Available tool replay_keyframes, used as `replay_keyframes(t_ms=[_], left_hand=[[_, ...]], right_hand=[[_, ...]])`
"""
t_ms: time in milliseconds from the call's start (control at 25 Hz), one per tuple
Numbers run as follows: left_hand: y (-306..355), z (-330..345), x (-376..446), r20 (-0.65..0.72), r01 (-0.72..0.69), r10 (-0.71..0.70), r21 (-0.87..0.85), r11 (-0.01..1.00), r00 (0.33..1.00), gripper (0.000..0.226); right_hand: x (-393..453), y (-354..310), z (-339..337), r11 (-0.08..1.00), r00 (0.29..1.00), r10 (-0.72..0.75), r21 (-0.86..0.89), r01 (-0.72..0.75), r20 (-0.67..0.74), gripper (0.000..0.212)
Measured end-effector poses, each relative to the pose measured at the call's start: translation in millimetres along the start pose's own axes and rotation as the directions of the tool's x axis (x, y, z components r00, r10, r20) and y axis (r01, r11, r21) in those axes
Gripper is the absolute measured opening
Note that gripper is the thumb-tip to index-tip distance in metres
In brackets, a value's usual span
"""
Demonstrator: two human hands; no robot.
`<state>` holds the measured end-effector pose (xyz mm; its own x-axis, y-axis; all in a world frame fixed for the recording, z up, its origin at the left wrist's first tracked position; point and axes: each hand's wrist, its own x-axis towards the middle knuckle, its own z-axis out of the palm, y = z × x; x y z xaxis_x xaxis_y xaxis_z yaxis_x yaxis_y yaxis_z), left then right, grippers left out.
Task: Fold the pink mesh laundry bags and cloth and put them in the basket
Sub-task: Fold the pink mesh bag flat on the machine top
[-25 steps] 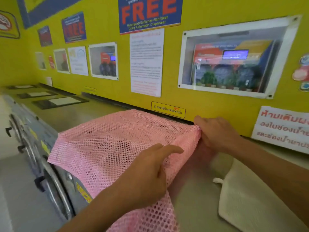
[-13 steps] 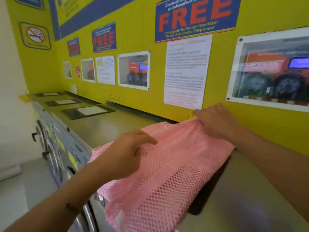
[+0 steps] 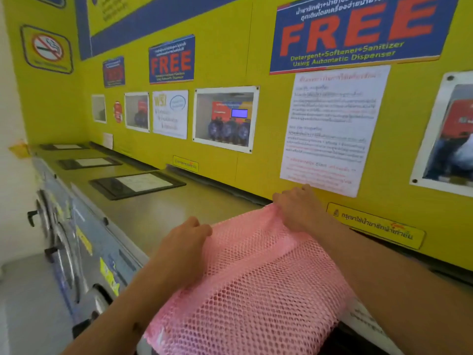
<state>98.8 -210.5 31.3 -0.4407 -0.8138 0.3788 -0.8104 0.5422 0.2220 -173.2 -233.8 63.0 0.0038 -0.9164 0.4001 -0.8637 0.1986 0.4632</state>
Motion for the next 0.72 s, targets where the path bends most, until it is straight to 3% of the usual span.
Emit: replay_keyframes(t_ms=[80,160,280,400,520,640,720], left_hand=[[7.9,3.8,5.0,-0.038,0.039,-0.035,0.108,0.993,0.999,0.049],[29.0,7.8,2.2,-0.125,-0.074,0.078,0.035,0.997,0.989,0.053],[51.0,22.1,-13.7,0.017,-0.261,0.264,-0.115,0.959,0.964,0.047],[34.2,46.1,-11.7,0.260,-0.159,0.173,-0.073,0.984,0.950,0.062],[25.2,57.2,-4.9,0.290,-0.124,0.130,-0.039,0.991,0.948,0.069],[27.5,57.2,-3.8,0.291,-0.124,0.131,-0.044,0.991,0.948,0.070],[26.9,57.3,-3.1,0.319,-0.097,0.105,-0.042,0.994,0.942,0.072]], right_hand=[[6.8,-5.3,8.0,0.990,0.990,0.136,0.033,-0.137,0.034,0.028],[9.6,-2.6,3.9,0.973,0.974,0.216,0.070,-0.220,0.060,0.033],[-4.1,4.2,-4.7,0.957,0.968,0.239,0.147,-0.248,0.078,0.022],[-25.6,12.5,-3.5,0.917,0.948,0.180,0.304,-0.258,0.262,0.016],[-22.9,18.1,9.3,0.830,0.867,-0.030,0.496,-0.255,0.497,0.029],[0.3,17.7,28.3,0.842,0.875,-0.009,0.476,-0.255,0.484,0.038],[12.8,11.9,32.8,0.836,0.877,0.071,0.450,-0.312,0.476,0.055]])
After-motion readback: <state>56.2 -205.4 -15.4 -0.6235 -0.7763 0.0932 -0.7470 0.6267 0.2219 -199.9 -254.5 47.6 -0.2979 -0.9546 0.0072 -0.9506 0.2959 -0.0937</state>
